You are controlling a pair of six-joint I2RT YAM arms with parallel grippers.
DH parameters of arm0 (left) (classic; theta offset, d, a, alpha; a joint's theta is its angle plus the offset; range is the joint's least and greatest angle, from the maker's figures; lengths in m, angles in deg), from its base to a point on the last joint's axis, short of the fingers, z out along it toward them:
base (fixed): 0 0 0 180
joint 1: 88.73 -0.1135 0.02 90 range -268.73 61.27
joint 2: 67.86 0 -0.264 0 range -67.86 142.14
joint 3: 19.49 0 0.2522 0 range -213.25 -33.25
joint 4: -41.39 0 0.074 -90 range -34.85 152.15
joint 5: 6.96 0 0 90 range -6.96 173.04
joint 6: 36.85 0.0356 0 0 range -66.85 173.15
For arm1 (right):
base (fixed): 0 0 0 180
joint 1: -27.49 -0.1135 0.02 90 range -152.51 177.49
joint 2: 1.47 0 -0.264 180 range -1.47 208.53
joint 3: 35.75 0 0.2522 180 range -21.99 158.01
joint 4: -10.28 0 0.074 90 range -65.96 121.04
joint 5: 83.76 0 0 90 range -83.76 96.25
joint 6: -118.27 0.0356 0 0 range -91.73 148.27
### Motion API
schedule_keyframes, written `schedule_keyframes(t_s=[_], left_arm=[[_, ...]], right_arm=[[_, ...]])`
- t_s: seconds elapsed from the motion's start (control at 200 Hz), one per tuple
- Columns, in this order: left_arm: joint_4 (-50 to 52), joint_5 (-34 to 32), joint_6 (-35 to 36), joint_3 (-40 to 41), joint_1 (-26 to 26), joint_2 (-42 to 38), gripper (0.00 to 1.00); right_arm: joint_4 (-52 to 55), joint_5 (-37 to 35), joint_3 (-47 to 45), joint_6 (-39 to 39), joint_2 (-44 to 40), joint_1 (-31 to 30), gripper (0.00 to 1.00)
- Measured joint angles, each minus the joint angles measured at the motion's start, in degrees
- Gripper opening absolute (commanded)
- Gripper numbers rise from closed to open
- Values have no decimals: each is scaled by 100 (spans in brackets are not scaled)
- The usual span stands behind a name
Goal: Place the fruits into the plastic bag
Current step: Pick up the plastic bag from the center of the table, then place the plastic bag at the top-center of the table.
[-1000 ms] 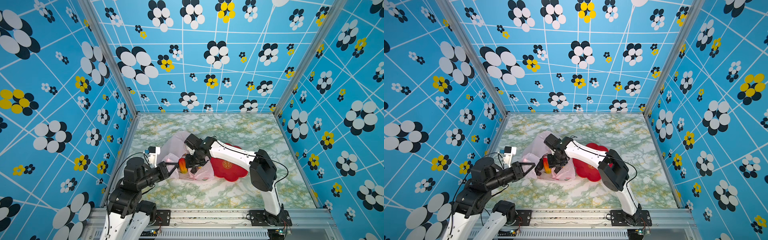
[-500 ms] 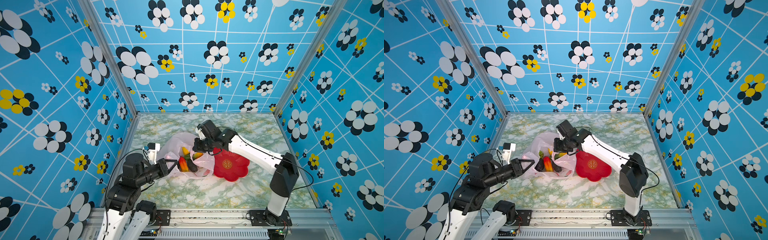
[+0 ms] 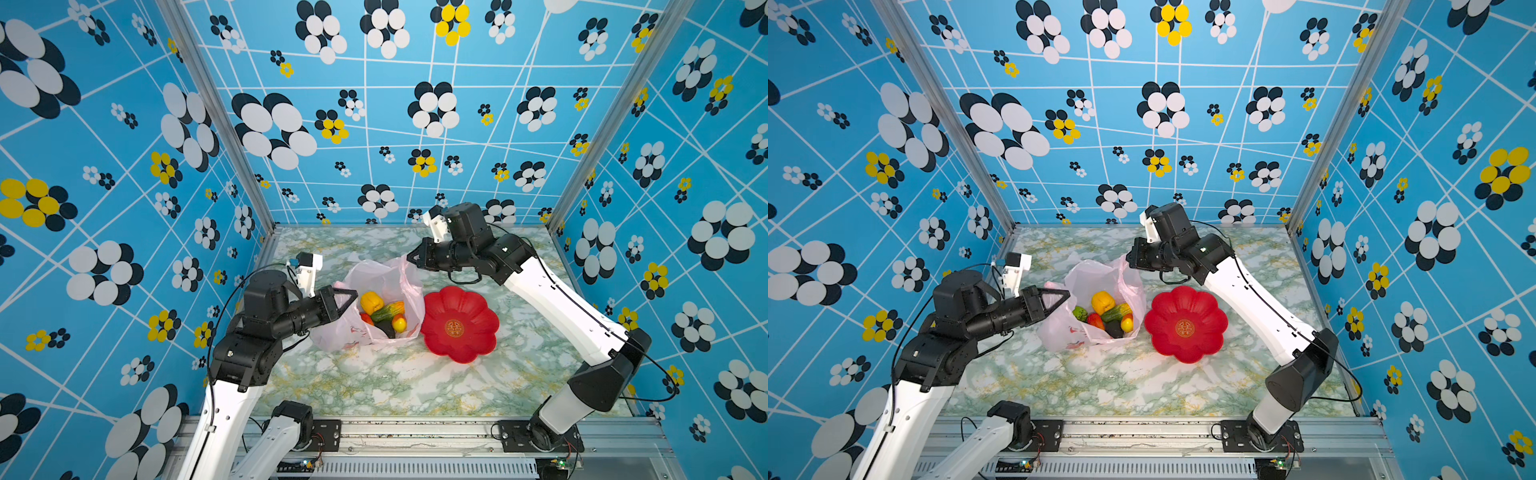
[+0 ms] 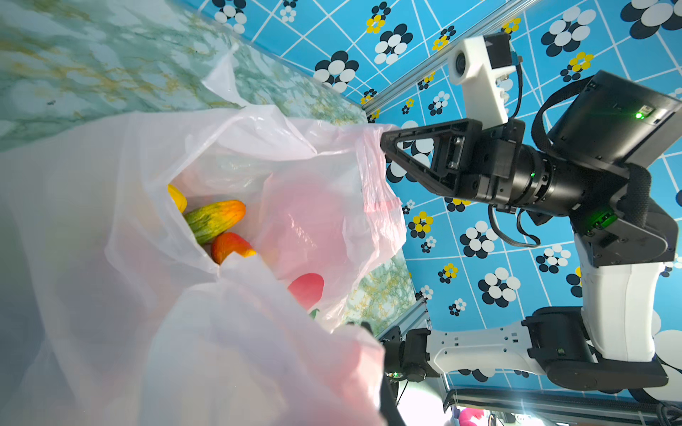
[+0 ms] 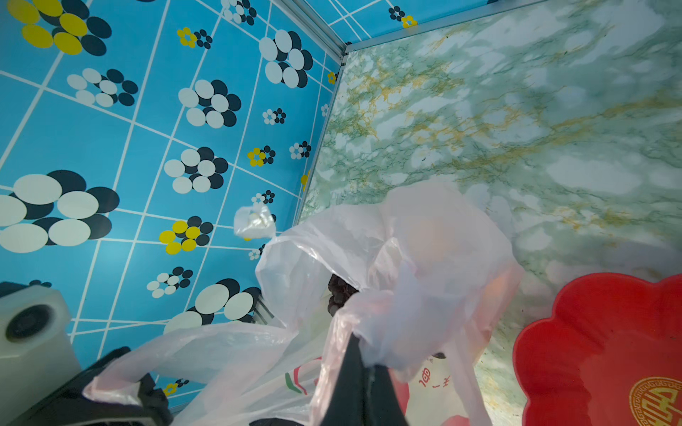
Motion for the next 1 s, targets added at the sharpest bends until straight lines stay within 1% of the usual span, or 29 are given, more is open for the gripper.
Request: schedule_keyframes(t_s=[0.07, 0.175, 0.275, 0.345, 0.445, 0.565, 0.625, 0.695, 0.885, 1.0], left_arm=[[-7, -83, 120, -372, 0, 289, 0], [17, -319, 422, -1141, 39, 824, 0], [85, -586, 787, -1926, 142, 1370, 0], [181, -754, 1001, -2509, 186, 1753, 0], [284, -940, 1250, -3359, 197, 2264, 0], [323, -1091, 1432, -4068, 195, 2684, 0], [313, -1113, 1447, -4207, 188, 2800, 0], [275, -1102, 1440, -4264, 153, 2900, 0], [-79, -990, 1202, -4234, -129, 3250, 0], [-361, -890, 992, -4148, -205, 3475, 0]], right_arm=[[37, 9, 190, -103, 0, 28, 0], [13, 157, 520, -151, 46, 162, 0], [-48, 354, 1163, -205, 350, 339, 0], [-94, 514, 1805, -223, 715, 450, 0], [-98, 688, 2981, -267, 1377, 560, 0], [59, 892, 4325, -264, 2068, 651, 0], [157, 949, 4900, -260, 2350, 695, 0], [184, 994, 5224, -197, 2494, 769, 0], [149, 1058, 5298, -22, 2503, 1207, 0], [144, 1086, 5298, 39, 2531, 1504, 0]])
